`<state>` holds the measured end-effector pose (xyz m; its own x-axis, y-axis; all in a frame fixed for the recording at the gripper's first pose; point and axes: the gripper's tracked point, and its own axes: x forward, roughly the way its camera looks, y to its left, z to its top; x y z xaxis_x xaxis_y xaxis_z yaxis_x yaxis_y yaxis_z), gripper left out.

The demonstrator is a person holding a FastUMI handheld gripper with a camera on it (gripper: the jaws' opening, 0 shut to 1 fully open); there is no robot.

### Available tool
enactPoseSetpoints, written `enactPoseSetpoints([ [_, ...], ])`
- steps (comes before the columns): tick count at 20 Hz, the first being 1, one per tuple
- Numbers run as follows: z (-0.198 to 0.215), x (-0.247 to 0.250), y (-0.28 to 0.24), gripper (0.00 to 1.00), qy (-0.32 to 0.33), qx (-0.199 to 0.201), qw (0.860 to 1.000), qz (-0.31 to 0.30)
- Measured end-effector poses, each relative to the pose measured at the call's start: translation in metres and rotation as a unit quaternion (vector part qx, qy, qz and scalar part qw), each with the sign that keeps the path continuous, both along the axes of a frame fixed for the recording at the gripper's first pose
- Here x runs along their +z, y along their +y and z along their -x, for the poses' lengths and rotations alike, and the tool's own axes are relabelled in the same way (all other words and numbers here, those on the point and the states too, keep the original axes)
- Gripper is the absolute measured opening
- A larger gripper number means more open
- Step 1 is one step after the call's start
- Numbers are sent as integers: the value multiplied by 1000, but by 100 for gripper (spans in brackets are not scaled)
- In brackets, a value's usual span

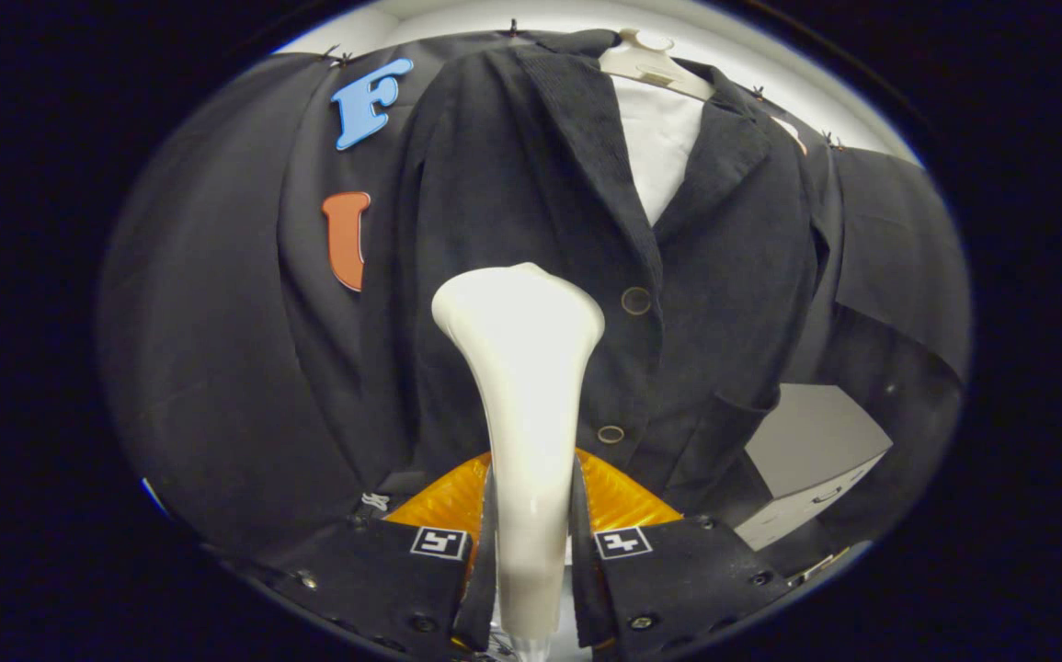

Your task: Iron the clothes twice with a garment steamer, once on the left side and once on the right side.

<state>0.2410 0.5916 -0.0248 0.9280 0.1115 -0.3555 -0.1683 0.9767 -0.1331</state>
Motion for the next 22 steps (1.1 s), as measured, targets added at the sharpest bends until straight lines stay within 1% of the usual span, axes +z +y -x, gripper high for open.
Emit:
enactPoseSetpoints([
  [6, 2, -45, -5, 37, 28, 7, 999, 19],
  [14, 7, -97, -13, 37, 65, 9, 998, 16],
  [22, 14, -158, -23, 37, 120, 6, 993, 12],
])
